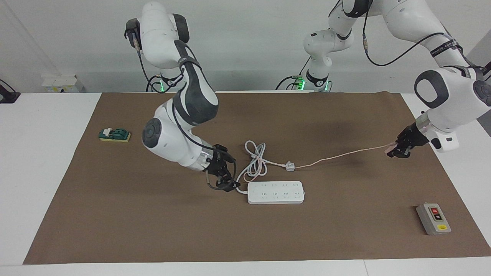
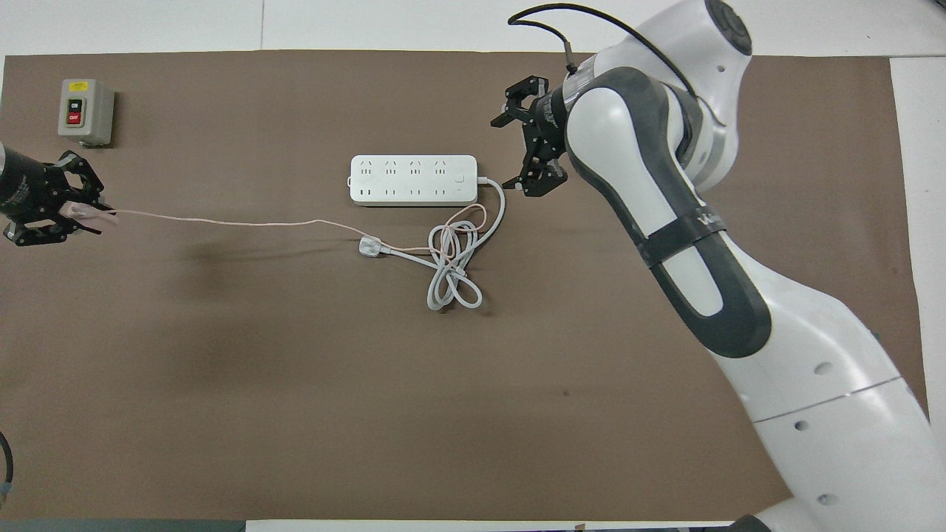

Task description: Unplug charger and place it aside

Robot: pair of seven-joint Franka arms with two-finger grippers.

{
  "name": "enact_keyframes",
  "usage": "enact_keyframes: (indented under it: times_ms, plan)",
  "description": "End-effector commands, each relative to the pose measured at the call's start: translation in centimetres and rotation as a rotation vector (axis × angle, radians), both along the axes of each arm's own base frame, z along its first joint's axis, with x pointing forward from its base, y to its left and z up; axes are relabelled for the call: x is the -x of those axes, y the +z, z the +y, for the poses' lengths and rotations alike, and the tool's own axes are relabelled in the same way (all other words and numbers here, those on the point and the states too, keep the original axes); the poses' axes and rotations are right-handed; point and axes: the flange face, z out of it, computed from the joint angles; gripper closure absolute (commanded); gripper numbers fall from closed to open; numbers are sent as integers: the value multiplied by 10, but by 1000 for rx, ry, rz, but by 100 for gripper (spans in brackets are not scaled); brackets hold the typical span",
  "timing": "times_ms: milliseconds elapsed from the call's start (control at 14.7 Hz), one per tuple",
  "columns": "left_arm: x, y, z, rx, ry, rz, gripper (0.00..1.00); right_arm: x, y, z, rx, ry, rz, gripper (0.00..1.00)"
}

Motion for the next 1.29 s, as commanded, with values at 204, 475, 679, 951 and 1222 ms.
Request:
enact_keyframes:
  times_ms: [204, 475, 679, 951, 1222]
  plan:
    - [24, -6, -5, -1, -77, -42, 0, 55, 104, -121, 102, 385, -156, 0]
    - [11, 39, 0, 4, -213, -68, 0, 79, 141, -177, 196, 764, -287, 0]
    - [9, 72, -7, 20, -389, -61, 0, 93, 164, -203, 286, 1069, -359, 0]
    - [26, 122, -23, 54, -623, -53, 0, 129, 187, -235, 315, 1226, -387, 0]
    - [56, 163, -63, 56, -713, -49, 0, 168, 185, -243, 331, 1260, -357, 0]
